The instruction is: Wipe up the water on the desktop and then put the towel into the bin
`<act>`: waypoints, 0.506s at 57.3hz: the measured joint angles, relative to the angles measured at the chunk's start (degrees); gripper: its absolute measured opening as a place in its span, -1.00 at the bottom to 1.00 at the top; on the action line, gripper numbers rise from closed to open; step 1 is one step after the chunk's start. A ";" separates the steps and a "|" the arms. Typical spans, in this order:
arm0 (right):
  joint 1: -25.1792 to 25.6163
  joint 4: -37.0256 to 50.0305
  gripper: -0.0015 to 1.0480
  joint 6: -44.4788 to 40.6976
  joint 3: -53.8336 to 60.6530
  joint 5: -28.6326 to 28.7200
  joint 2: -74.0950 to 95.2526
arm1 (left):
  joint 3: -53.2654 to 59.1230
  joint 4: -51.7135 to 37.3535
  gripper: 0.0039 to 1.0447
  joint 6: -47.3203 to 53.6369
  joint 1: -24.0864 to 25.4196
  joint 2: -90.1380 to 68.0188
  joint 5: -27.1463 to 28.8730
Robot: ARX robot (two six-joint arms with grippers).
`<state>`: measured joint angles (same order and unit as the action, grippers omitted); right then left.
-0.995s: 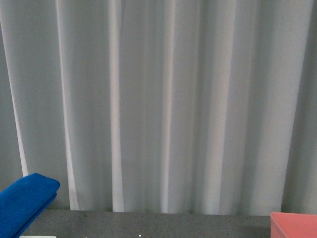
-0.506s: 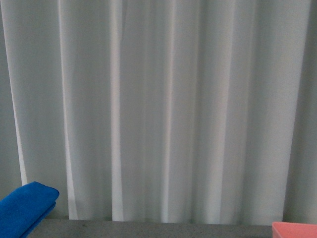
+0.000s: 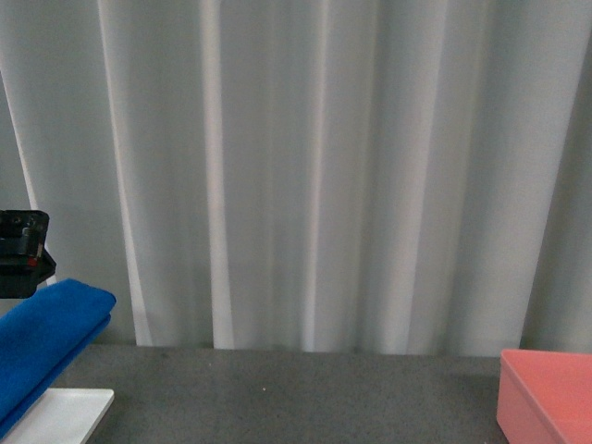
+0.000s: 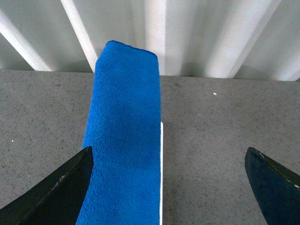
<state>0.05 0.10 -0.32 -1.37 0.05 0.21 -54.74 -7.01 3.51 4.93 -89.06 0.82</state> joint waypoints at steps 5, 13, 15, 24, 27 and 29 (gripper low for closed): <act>0.00 0.00 0.87 0.00 0.00 0.00 0.00 | -2.38 -0.55 0.88 2.71 0.92 -4.07 -0.87; 0.00 0.00 0.87 0.00 0.00 0.00 0.00 | -5.33 -1.84 0.88 7.63 2.14 -9.05 -0.35; 0.00 0.00 0.87 0.00 0.02 0.00 0.00 | -6.29 -2.19 0.88 9.05 2.47 -10.56 0.09; 0.00 0.00 0.87 0.00 0.02 0.00 0.00 | -8.83 -1.29 0.88 12.39 3.39 -15.17 0.26; 0.00 0.00 0.87 0.00 0.00 0.00 0.00 | -8.92 -1.31 0.88 13.00 3.43 -15.85 0.63; 0.00 0.00 0.87 0.00 0.00 0.00 0.00 | -8.94 -1.60 0.88 13.46 3.43 -16.26 1.03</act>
<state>0.05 0.10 -0.32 -1.37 0.05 0.21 -63.68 -8.60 16.97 8.36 -105.32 1.85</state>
